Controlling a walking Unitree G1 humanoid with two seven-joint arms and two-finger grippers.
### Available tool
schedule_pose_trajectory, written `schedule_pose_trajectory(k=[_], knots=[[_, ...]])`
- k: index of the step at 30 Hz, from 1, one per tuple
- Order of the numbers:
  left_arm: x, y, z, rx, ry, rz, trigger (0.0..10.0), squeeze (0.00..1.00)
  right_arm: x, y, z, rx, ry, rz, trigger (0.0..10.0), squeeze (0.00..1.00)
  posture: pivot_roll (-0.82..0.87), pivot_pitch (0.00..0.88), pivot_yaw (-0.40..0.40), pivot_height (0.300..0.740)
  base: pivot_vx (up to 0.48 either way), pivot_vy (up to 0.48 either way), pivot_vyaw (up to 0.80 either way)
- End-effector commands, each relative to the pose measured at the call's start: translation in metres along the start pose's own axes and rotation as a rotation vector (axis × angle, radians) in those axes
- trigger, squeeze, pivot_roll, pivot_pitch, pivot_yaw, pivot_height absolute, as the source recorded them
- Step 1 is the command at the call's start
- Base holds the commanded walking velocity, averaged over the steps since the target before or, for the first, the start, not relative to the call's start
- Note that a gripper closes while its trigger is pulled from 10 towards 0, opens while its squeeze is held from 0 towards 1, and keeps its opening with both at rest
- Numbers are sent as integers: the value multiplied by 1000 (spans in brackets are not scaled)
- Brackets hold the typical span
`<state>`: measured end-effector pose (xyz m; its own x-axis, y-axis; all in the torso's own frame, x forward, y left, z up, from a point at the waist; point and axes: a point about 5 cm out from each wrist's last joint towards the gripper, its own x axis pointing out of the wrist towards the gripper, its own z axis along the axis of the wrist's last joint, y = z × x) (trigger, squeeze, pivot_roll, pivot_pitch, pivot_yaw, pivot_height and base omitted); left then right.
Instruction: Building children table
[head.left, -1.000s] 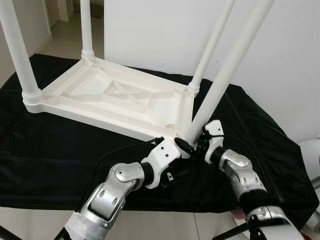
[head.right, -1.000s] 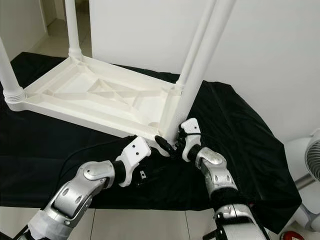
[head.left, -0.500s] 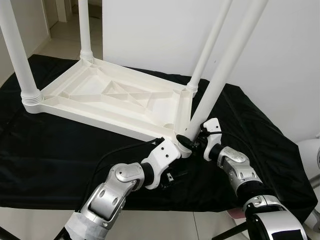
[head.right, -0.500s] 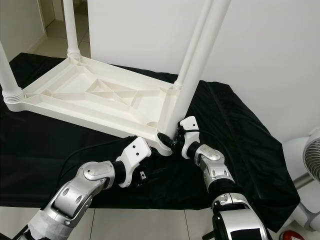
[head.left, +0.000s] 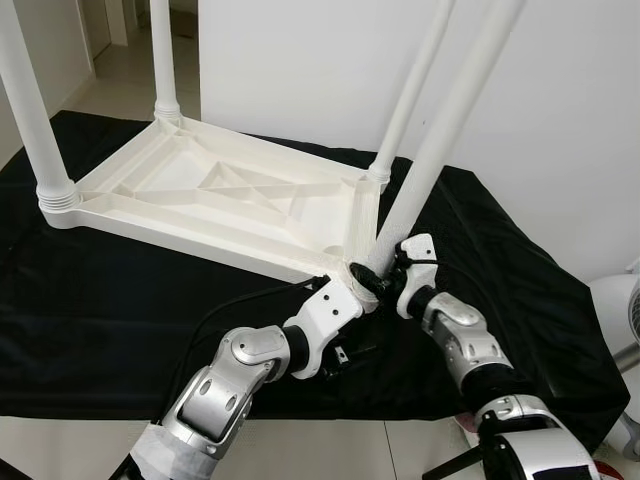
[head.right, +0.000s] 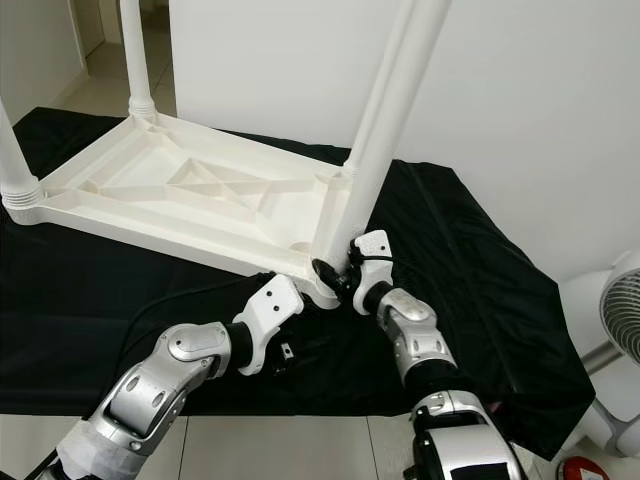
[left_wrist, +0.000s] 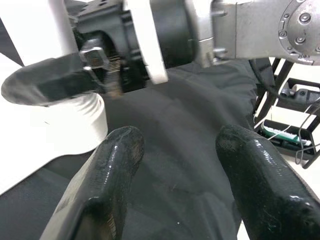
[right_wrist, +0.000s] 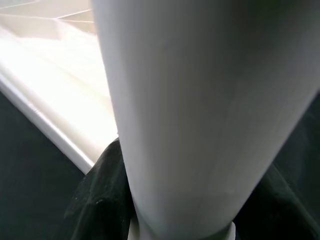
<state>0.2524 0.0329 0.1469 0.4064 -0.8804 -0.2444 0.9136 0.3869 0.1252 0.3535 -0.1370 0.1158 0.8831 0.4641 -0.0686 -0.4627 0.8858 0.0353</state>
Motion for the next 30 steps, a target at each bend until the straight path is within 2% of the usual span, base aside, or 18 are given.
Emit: schedule_pose_trajectory(k=[1,4,8,11,14,15,18,19,23,24,25,26,30], knots=[[3,-4,3,5,-7,5,10000,0,-6,-6,-13,-5,71,-60,10000,0,34,0,-157,740,0,0,0],[4,-4,3,5,-7,-3,10000,0,-6,3,-10,51,41,-216,10000,0,23,0,-149,740,0,0,0],[4,-5,3,4,-7,-8,10000,0,-7,11,-10,70,34,-277,10000,0,23,0,-148,740,0,0,0],[5,-6,3,4,-7,-13,10000,0,-12,34,-10,82,43,-388,10000,0,21,0,-148,740,0,0,0],[5,-6,3,3,-7,-14,10000,0,-14,41,-8,91,43,-402,10000,0,21,0,-148,740,0,0,0],[5,-6,3,2,-7,-15,10000,0,-15,50,-6,102,41,-394,10000,0,21,0,-148,740,0,0,0],[5,-6,3,2,-7,-16,10000,0,-16,55,-4,111,41,-386,10000,0,21,0,-148,740,0,0,0],[5,-7,3,1,-6,-17,10000,0,-18,62,-2,113,37,-361,10000,0,22,0,-147,740,0,0,0],[5,-7,2,0,-4,-17,10000,0,-21,66,0,109,40,-355,10000,0,21,0,-147,740,0,0,0],[5,-7,2,0,-4,-17,10000,0,-22,63,0,104,44,-366,10000,871,20,0,-148,740,0,0,0],[5,-7,2,0,-4,-17,10000,0,-22,63,0,104,44,-366,10000,871,20,0,-148,740,0,0,0],[5,-7,2,0,-4,-17,10000,0,-23,61,0,103,45,-373,10000,1000,23,0,-149,740,0,0,0],[5,-7,2,0,-5,-14,10000,0,-24,53,2,101,26,-364,10000,1000,25,0,-153,740,0,0,0]])
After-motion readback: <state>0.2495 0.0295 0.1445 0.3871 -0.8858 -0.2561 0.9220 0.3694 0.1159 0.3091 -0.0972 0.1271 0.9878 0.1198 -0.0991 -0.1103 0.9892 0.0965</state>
